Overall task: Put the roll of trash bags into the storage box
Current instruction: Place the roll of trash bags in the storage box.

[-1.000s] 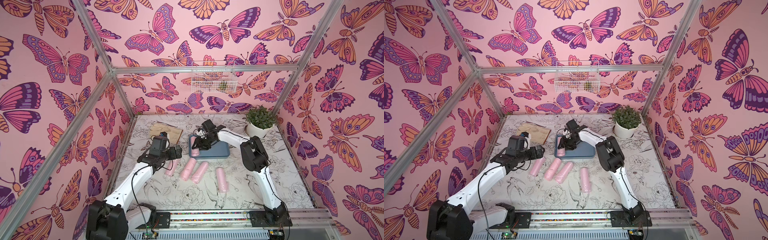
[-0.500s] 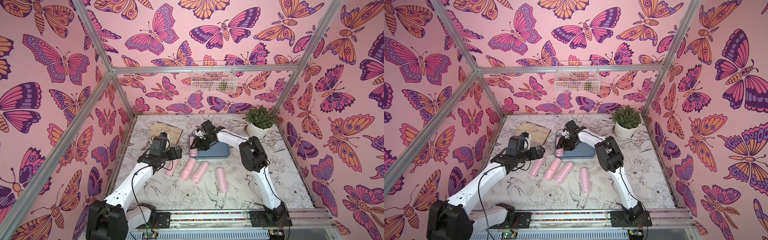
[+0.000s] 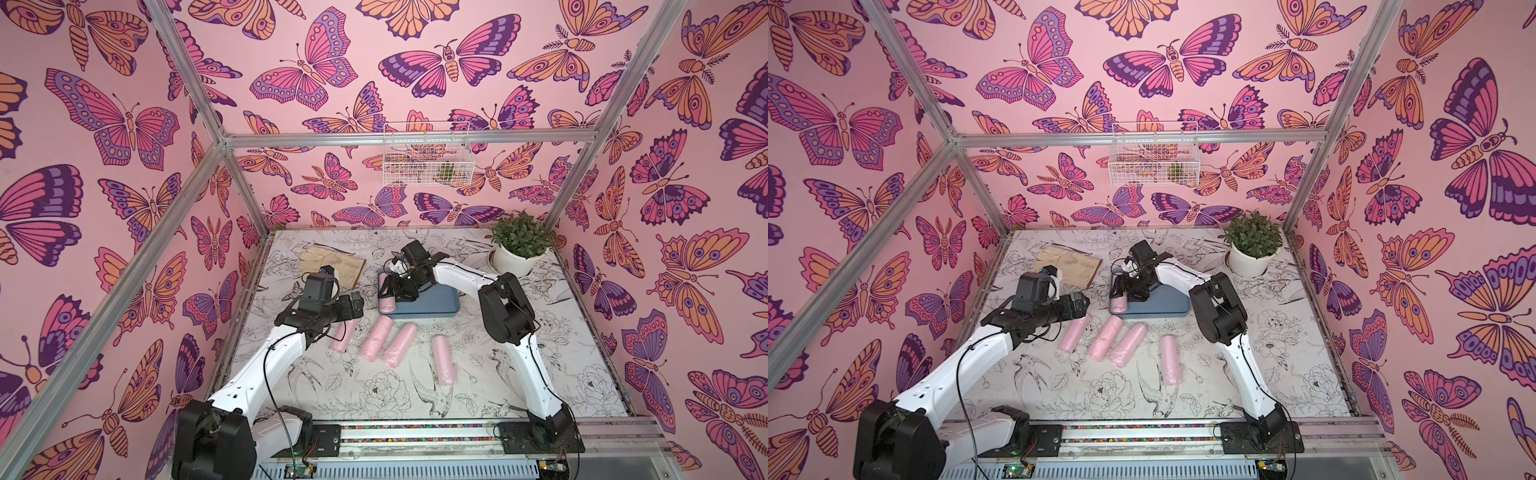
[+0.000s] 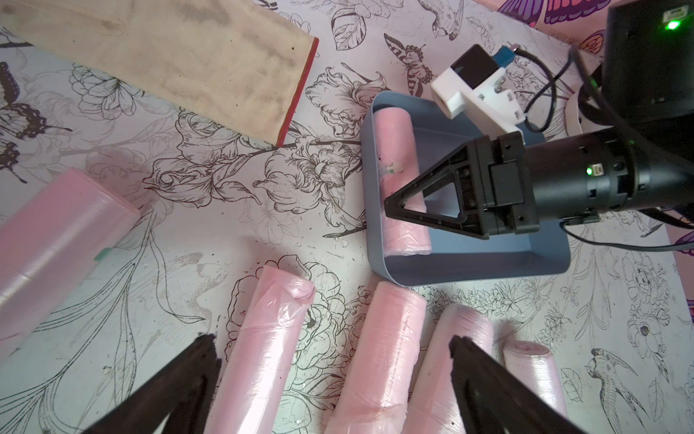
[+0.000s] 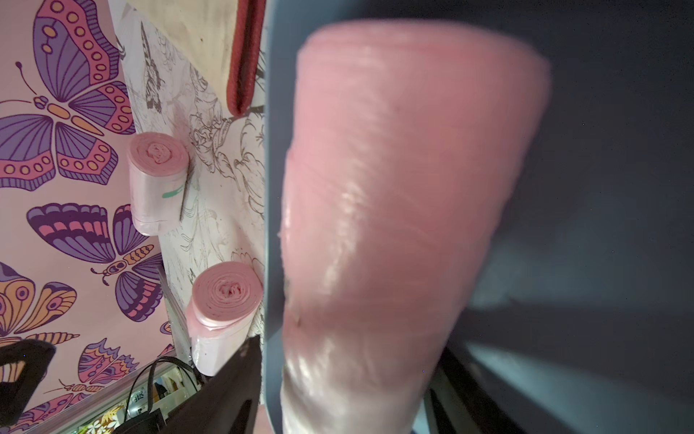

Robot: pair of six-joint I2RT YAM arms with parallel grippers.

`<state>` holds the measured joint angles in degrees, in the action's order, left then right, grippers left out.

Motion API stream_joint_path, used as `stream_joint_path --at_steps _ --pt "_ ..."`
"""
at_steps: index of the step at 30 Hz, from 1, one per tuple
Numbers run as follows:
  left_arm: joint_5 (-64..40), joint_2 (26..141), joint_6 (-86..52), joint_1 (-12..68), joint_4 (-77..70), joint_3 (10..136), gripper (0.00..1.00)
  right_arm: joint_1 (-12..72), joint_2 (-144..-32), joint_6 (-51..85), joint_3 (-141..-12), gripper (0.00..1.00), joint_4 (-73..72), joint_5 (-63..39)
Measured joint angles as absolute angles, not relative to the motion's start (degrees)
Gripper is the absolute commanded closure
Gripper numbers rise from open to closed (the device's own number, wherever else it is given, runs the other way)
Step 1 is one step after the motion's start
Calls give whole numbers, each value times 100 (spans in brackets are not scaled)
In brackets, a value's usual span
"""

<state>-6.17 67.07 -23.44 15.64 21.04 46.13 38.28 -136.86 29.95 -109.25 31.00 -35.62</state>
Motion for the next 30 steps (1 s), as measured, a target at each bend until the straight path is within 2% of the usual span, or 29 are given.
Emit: stream_joint_path --at_steps 14,30 --pt "-600 7046 -2340 1483 2703 4624 0 3573 -13240 2810 -10455 21 3387 -3232" --pt "-604 8484 -2121 1463 3393 5122 2 2812 -11552 2711 -8702 20 3170 -3116"
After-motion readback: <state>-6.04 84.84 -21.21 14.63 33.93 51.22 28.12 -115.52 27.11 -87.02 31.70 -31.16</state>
